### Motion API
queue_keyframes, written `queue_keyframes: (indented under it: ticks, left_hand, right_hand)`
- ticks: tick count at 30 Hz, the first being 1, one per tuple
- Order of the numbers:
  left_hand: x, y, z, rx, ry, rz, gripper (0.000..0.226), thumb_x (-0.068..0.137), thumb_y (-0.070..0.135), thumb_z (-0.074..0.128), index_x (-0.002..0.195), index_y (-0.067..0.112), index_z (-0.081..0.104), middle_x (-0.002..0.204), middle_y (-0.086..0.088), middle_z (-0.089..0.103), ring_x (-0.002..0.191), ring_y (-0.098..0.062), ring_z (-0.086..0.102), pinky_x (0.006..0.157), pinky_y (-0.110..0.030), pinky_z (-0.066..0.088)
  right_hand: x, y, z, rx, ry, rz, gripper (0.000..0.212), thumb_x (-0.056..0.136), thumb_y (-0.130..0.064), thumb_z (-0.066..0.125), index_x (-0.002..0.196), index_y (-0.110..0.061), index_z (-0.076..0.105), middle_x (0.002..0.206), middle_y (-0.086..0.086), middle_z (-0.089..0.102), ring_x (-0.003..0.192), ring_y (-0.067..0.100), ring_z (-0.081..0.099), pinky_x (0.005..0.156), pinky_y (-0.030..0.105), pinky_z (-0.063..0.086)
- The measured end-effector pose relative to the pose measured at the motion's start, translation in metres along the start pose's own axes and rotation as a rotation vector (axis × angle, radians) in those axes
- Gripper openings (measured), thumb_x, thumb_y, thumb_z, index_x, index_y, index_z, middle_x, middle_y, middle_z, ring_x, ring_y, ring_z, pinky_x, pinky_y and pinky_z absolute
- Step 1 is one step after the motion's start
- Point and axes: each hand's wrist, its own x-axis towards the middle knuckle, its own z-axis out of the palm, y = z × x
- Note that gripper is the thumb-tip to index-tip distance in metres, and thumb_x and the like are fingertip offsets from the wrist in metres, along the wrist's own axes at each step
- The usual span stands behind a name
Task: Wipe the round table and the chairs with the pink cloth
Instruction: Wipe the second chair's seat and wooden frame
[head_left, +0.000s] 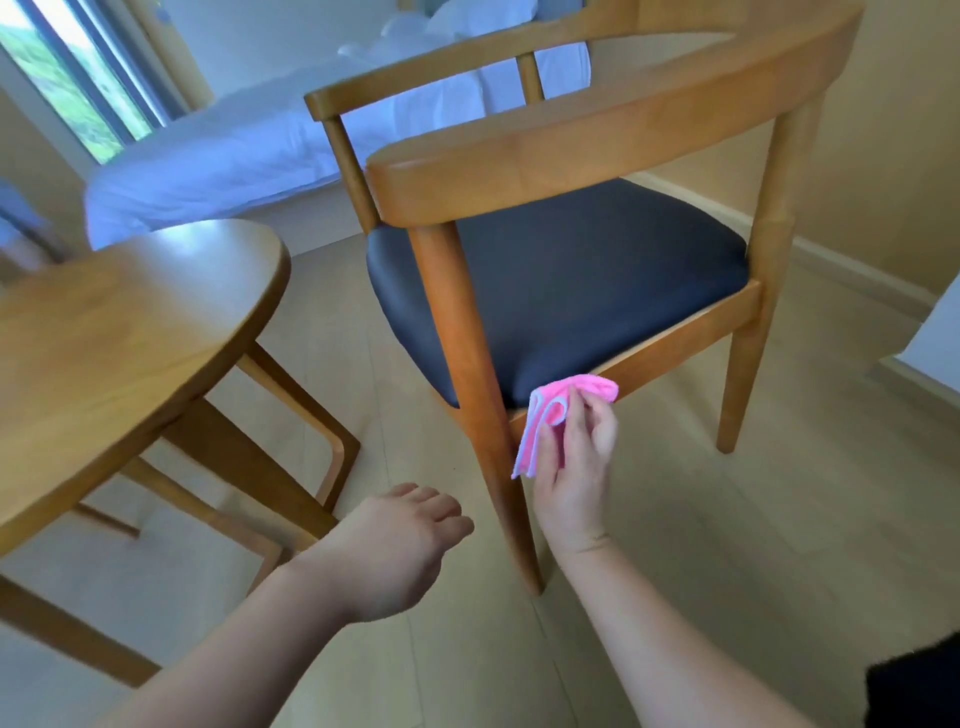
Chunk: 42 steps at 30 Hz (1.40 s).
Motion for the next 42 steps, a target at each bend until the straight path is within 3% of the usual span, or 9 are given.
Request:
queue_keyframes:
  ticks: [4,8,12,20,26,34,36,39,42]
  left_hand:
    - [-0.007,0.008,0.003,0.016,-0.017,0.082,0.037,0.093,0.017,0.052,0.129,0.026,0.054,0.127,0.005,0.057,0.120,-0.015,0.051,0.103,-0.026,0.040]
    - [0.006,0.014,0.001,-0.012,-0.003,0.103,0.039,0.092,0.015,0.050,0.129,0.026,0.055,0.127,0.006,0.057,0.120,-0.014,0.051,0.102,-0.025,0.041]
    - [0.030,0.023,-0.009,-0.029,0.018,0.152,0.035,0.090,0.016,0.051,0.123,0.024,0.060,0.122,0.006,0.061,0.116,-0.015,0.053,0.100,-0.029,0.045]
    - [0.101,0.049,-0.023,-0.026,0.069,0.188,0.035,0.091,0.022,0.046,0.125,0.026,0.055,0.122,0.009,0.056,0.116,-0.013,0.048,0.100,-0.023,0.037]
    - [0.128,0.064,-0.031,-0.022,0.067,0.194,0.041,0.091,0.021,0.045,0.131,0.026,0.053,0.129,0.009,0.054,0.123,-0.013,0.045,0.108,-0.024,0.031]
    - [0.130,0.065,-0.034,0.014,0.030,0.205,0.042,0.081,0.014,0.063,0.123,0.020,0.062,0.122,0.003,0.062,0.115,-0.019,0.057,0.103,-0.027,0.041]
    - [0.122,0.061,-0.032,0.045,0.002,0.217,0.045,0.085,0.017,0.060,0.129,0.022,0.057,0.130,0.002,0.058,0.123,-0.019,0.052,0.111,-0.028,0.029]
    - [0.103,0.053,-0.027,0.041,-0.073,0.209,0.048,0.094,0.025,0.046,0.142,0.028,0.042,0.149,0.004,0.039,0.141,-0.015,0.029,0.114,-0.025,-0.002]
    - [0.079,0.047,-0.025,0.048,-0.126,0.240,0.046,0.095,0.025,0.044,0.141,0.028,0.043,0.149,0.005,0.040,0.141,-0.014,0.029,0.117,-0.027,0.003]
  right_hand:
    - [-0.012,0.011,0.010,-0.227,-0.080,-0.114,0.041,0.094,-0.009,0.051,0.133,0.006,0.050,0.144,0.020,0.039,0.131,0.039,0.040,0.097,0.052,0.048]
    - [-0.004,0.032,0.012,-0.308,-0.147,-0.169,0.048,0.103,-0.024,0.030,0.145,-0.001,0.026,0.152,0.019,0.025,0.144,0.027,0.012,0.115,0.050,0.022]
    - [0.010,0.044,0.009,-0.301,-0.178,-0.115,0.055,0.103,-0.039,0.009,0.150,-0.011,0.001,0.156,0.010,0.004,0.146,0.022,-0.003,0.118,0.046,0.008]
    - [0.081,0.076,-0.020,-0.203,-0.051,0.096,0.059,0.100,-0.046,0.010,0.147,-0.020,-0.013,0.156,0.003,-0.018,0.145,0.020,-0.018,0.118,0.037,-0.011]
    - [0.159,0.113,-0.062,0.076,0.110,0.378,0.055,0.105,-0.029,0.015,0.151,-0.012,-0.011,0.160,0.004,-0.015,0.145,0.013,-0.015,0.115,0.023,-0.009]
    - [0.147,0.114,-0.063,0.098,0.055,0.321,0.057,0.105,-0.031,0.020,0.152,-0.015,-0.008,0.161,0.000,-0.012,0.146,0.009,-0.012,0.106,0.003,-0.008]
    - [0.130,0.106,-0.053,0.085,0.040,0.257,0.059,0.104,-0.032,0.020,0.152,-0.012,-0.007,0.161,0.002,-0.011,0.145,0.009,-0.013,0.110,0.008,-0.008]
    - [0.093,0.094,-0.033,0.033,-0.030,0.143,0.060,0.102,-0.041,0.017,0.150,-0.019,-0.012,0.160,-0.001,-0.015,0.146,0.014,-0.014,0.120,0.032,0.000]
    - [0.053,0.079,-0.015,-0.028,-0.129,0.025,0.059,0.103,-0.042,0.015,0.149,-0.024,-0.017,0.158,-0.008,-0.020,0.147,0.021,-0.012,0.120,0.044,0.006]
